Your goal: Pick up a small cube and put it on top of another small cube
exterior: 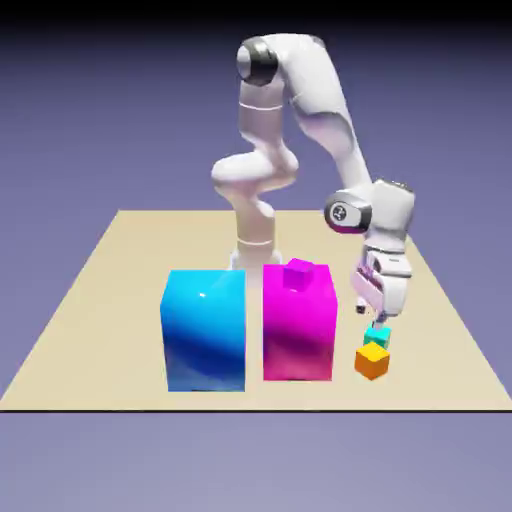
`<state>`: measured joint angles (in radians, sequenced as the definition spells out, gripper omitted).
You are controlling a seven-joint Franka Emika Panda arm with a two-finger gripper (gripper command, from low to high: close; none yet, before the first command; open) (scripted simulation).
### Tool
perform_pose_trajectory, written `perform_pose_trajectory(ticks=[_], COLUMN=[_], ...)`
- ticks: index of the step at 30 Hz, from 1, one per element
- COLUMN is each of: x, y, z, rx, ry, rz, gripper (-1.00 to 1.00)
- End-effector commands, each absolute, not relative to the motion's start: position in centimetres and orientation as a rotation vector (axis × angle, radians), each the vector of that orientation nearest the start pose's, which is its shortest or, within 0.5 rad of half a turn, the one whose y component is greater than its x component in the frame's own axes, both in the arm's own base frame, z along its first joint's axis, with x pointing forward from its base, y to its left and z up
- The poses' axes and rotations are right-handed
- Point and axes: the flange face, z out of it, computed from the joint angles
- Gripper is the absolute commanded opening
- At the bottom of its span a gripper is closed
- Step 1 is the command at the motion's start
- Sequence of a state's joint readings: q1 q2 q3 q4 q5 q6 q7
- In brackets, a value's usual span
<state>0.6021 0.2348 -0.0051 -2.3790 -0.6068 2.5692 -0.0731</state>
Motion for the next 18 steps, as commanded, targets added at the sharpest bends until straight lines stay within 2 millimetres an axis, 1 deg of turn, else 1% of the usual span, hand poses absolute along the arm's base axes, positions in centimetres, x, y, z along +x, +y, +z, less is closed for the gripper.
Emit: perform_pose_trajectory(ticks=[1,2,4,9,10,11,14,16,18], x=[40.2,39.6,39.4,40.4,40.4,40.4,39.9,39.2,36.7], y=[29.8,30.8,31.1,29.6,29.6,29.6,30.6,31.2,32.7], z=[20.6,19.2,18.9,12.2,12.2,12.2,16.4,19.1,21.0], rx=[-2.793,-2.719,-2.698,-2.698,-2.698,-2.698,-2.7,-2.705,-2.778], ry=[-2.077,-2.211,-2.246,-2.246,-2.246,-2.246,-2.245,-2.235,-2.132], rz=[-0.013,0.045,0.06,0.06,0.06,0.06,0.058,0.062,0.08], gripper=[0.0,0.0,0.0,0.0,-1.0,-1.0,-1.0,-1.0,-1.0])
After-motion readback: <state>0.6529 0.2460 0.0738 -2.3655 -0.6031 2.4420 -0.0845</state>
